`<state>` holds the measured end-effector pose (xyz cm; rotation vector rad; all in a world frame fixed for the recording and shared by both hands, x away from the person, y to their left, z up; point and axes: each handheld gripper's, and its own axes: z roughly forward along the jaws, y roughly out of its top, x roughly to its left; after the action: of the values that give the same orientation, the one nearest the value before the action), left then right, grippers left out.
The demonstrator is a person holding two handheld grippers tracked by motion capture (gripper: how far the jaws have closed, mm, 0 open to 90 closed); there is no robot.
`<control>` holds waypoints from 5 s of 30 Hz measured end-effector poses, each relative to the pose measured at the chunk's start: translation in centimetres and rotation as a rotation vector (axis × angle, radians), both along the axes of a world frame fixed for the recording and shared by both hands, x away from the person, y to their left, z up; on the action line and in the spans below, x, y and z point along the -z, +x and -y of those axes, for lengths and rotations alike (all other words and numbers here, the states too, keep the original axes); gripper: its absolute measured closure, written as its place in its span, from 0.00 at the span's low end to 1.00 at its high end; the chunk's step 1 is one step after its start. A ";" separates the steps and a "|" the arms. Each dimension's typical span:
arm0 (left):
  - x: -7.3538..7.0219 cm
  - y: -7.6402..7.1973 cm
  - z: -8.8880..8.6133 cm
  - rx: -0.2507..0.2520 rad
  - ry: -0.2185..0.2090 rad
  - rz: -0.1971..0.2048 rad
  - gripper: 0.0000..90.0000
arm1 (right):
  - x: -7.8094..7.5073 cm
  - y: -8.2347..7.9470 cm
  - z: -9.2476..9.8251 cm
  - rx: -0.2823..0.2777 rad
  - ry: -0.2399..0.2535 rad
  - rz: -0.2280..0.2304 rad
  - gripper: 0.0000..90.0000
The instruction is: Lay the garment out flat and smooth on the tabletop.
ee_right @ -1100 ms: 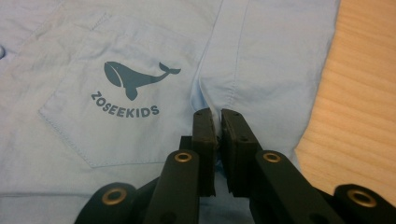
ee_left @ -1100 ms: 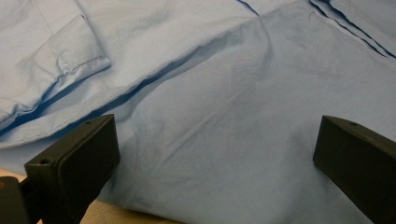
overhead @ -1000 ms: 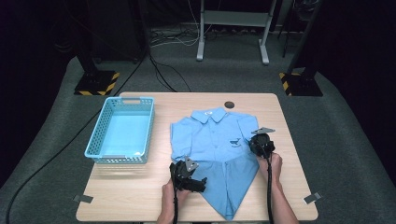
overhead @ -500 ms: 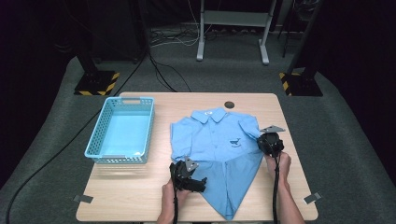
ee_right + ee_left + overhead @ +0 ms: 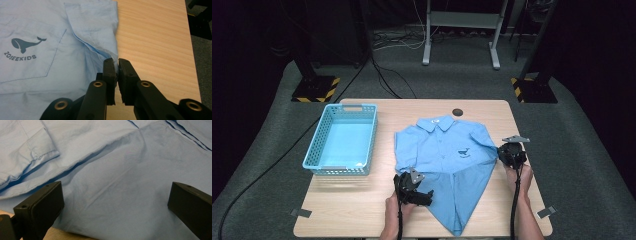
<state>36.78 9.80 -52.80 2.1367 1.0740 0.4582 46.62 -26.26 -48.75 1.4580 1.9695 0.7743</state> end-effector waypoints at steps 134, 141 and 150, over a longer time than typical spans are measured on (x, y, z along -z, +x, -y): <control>-1.4 10.7 -1.4 -0.138 0.026 -0.044 0.37 | 3.8 -2.9 -3.3 -0.101 0.092 -0.060 0.02; -1.5 10.5 -1.4 -0.133 0.014 -0.031 0.55 | 3.8 -2.9 -3.3 -0.101 0.092 -0.060 0.02; -1.4 10.4 -1.4 -0.129 -0.010 -0.022 0.78 | 3.8 -2.9 -3.3 -0.099 0.093 -0.060 0.02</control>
<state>47.22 11.20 -51.37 2.0765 1.2285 0.4893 43.73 -22.94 -52.54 1.4613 2.0895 0.8853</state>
